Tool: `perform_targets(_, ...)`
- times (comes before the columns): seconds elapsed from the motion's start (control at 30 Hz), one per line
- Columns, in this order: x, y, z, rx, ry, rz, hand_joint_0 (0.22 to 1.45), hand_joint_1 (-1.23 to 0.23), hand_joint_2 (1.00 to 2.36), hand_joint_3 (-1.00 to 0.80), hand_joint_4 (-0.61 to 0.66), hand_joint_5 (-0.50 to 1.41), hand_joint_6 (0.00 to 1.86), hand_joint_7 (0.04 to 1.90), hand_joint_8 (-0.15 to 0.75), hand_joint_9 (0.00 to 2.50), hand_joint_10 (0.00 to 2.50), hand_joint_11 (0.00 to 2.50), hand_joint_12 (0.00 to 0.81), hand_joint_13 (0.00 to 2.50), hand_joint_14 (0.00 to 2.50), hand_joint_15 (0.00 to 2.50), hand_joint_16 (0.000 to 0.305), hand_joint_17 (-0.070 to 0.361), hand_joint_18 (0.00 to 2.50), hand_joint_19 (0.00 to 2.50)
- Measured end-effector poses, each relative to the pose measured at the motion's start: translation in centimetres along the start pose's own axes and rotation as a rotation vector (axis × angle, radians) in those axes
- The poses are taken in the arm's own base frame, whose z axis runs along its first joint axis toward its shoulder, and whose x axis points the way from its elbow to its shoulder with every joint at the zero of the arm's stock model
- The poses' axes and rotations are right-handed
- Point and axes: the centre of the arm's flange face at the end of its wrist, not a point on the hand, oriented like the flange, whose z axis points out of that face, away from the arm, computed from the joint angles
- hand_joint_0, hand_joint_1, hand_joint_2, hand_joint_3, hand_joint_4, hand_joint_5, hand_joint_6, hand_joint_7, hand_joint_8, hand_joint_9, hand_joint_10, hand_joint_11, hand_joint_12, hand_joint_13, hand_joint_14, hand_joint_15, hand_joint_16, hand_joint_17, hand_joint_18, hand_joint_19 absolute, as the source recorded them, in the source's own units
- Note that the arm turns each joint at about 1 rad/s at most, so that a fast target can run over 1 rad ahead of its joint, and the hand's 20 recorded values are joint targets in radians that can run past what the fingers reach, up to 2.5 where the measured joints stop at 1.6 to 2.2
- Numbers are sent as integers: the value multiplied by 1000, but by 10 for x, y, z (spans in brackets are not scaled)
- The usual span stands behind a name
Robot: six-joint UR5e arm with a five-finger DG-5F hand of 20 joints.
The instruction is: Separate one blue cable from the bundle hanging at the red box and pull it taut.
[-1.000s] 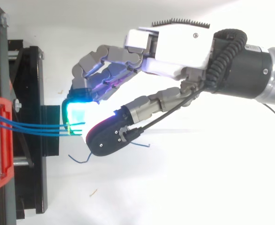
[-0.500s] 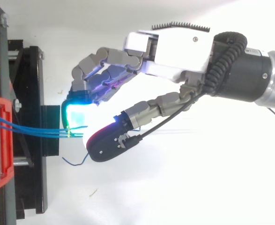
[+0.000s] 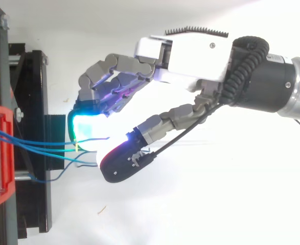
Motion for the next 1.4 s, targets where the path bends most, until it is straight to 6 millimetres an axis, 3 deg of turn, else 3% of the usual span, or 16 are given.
perform_targets(0.13, 0, -1, 0, 1, 0, -1, 549, -743, 1000, -500, 191, -188, 846, 1046, 303, 729, 24, 786, 357, 796, 16, 435, 45, 102, 843, 330)
perform_targets(0.33, 0, -1, 0, 1, -2, -1, 563, -583, 1000, -500, 196, -185, 821, 1022, 298, 729, 23, 766, 354, 793, 17, 440, 45, 100, 835, 349)
perform_targets(0.43, 0, -1, 0, 2, -3, -1, 624, -623, 1000, -500, 165, -181, 814, 1066, 297, 734, 24, 769, 348, 791, 18, 438, 44, 98, 828, 357)
perform_targets(0.57, 0, -1, 0, 3, -4, -1, 605, -660, 1013, -329, 108, -186, 855, 1087, 302, 736, 24, 783, 350, 792, 17, 443, 44, 99, 827, 355)
perform_targets(0.67, 0, -1, 0, 6, -3, -2, 590, -698, 1018, -203, 24, -186, 875, 1108, 303, 737, 22, 788, 350, 791, 18, 441, 44, 99, 826, 355)
perform_targets(0.97, 0, -2, -2, 21, 0, -2, 609, -723, 1028, -65, -241, -179, 897, 1114, 296, 784, 24, 779, 344, 794, 17, 435, 44, 99, 829, 357)
perform_targets(1.13, 0, -2, -2, 21, -1, 11, 616, -724, 1025, -90, -193, -187, 900, 1116, 294, 823, 25, 832, 342, 809, 18, 437, 44, 98, 841, 345)
perform_targets(1.4, 4, -2, -2, 25, -20, 84, 625, -738, 1023, -147, -186, -202, 901, 1085, 303, 970, 24, 1178, 335, 835, 19, 476, 42, 94, 850, 328)
